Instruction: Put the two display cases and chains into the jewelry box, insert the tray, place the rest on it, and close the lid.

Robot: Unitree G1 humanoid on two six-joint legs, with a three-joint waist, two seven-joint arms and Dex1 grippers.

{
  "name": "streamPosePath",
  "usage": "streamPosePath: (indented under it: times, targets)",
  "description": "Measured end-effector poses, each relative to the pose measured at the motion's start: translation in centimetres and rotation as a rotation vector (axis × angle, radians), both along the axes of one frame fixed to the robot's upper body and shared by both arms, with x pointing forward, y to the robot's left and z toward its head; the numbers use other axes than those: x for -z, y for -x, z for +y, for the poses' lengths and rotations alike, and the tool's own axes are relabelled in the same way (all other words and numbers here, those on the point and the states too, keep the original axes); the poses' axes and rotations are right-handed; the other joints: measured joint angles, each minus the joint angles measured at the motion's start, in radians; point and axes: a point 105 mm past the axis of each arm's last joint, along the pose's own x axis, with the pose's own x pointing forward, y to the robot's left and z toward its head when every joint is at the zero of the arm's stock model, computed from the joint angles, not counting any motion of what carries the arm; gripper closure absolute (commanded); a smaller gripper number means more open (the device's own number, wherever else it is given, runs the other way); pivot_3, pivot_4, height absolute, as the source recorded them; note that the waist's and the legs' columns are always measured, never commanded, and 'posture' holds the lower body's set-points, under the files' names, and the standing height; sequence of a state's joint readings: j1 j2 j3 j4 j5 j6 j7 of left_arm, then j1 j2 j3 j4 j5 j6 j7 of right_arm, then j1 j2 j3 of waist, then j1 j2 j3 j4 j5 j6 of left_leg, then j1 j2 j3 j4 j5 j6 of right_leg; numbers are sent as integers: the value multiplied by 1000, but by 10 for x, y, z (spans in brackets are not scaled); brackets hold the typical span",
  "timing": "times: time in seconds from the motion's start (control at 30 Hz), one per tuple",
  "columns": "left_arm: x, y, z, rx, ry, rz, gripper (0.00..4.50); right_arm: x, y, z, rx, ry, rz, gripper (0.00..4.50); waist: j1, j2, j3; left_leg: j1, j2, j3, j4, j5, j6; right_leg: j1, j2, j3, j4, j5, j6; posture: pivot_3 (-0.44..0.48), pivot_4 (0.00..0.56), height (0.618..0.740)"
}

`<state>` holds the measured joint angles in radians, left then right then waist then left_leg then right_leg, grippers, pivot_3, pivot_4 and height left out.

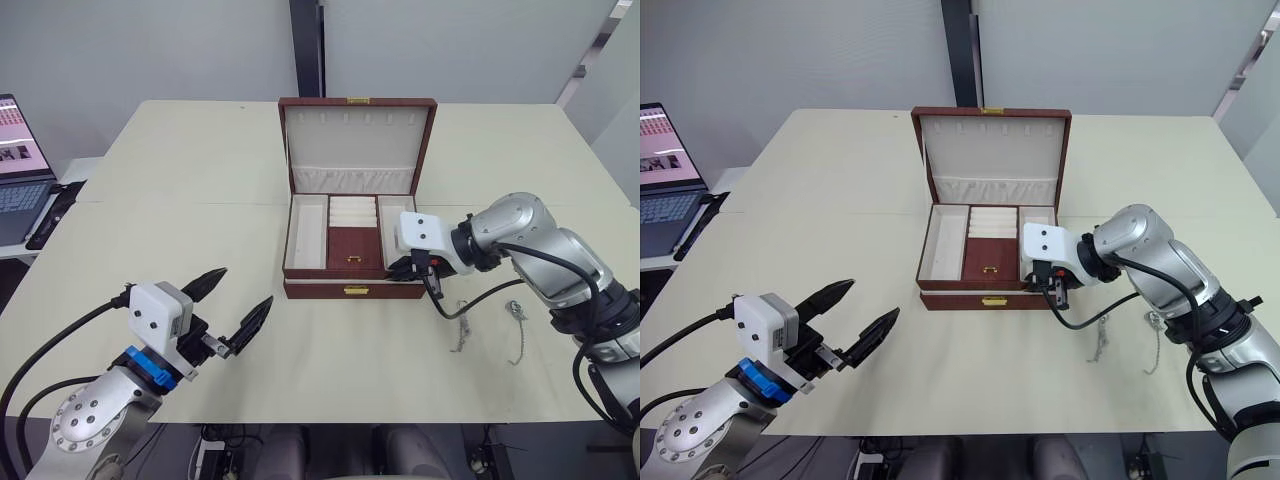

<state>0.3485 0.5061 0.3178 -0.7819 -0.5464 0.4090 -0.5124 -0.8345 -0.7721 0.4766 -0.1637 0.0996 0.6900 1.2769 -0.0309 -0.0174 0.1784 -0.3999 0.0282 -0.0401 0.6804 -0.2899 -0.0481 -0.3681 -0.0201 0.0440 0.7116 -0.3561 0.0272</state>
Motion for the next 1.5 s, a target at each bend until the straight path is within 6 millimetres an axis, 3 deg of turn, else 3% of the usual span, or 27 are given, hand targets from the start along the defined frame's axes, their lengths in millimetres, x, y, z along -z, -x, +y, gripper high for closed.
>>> streamPosePath:
  times: [1.5]
  targets:
    - [-1,-3,-7,13,7,2,0,0,-2,-1,30,18,37,4479,0,0,0,0,0,-1,0,0,0,1,0,0,0,0,0,0,150,740]
